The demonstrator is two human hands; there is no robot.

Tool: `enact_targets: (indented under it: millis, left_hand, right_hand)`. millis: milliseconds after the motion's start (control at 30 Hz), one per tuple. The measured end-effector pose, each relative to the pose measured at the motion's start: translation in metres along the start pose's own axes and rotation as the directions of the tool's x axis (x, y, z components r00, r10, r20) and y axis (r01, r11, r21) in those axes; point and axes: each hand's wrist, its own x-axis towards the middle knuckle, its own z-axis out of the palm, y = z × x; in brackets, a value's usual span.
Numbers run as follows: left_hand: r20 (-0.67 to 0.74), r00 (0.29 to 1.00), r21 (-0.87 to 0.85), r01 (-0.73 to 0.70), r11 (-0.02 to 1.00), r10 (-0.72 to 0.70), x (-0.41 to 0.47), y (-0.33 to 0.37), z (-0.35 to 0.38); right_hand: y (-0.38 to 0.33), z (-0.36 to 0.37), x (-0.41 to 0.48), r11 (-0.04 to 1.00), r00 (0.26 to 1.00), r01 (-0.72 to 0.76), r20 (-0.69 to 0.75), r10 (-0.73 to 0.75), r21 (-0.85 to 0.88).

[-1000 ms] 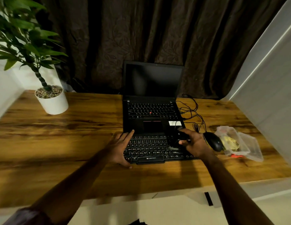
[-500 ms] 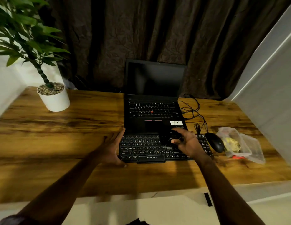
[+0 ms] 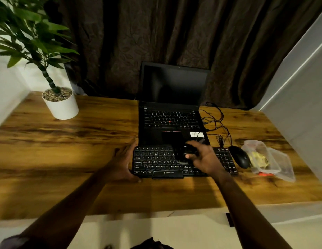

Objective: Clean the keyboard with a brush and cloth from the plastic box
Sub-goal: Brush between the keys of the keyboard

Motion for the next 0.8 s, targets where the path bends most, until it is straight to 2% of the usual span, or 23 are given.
enact_targets:
  millis: [100,233,433,600,700,800]
  left_hand:
    - [-0.017,1.000,-0.064,0.017,0.998,-0.018,-0.002,-0.004,0.004]
    - [-0.048,0.999,-0.099,0.020,0.995,-0.025,-0.004,-0.005,0.007]
    - [-0.070,0.997,-0.116,0.027,0.993,-0.035,-0.004,-0.002,0.010]
    - [-0.062,0.996,-0.136,0.048,0.990,-0.057,-0.003,-0.007,0.012]
    - [-0.069,0.996,-0.138,0.047,0.989,-0.057,-0.003,-0.010,0.013]
    - [-0.067,0.996,-0.162,0.041,0.986,-0.053,-0.003,-0.009,0.014]
  right_hand:
    - [-0.015,0.010,0.008,0.999,0.999,0.027,0.024,-0.028,0.042]
    - [-0.002,-0.005,0.005,1.000,1.000,0.004,0.006,-0.004,0.020]
    - [0.015,-0.013,-0.001,0.999,0.996,-0.012,-0.092,0.009,-0.035]
    - [-0.013,0.019,0.011,0.999,1.000,0.028,-0.009,-0.028,0.015]
    - [-0.029,0.032,0.016,0.996,0.999,0.047,-0.001,-0.047,0.080]
    - [-0.026,0.025,0.014,0.997,1.000,0.031,-0.003,-0.031,0.069]
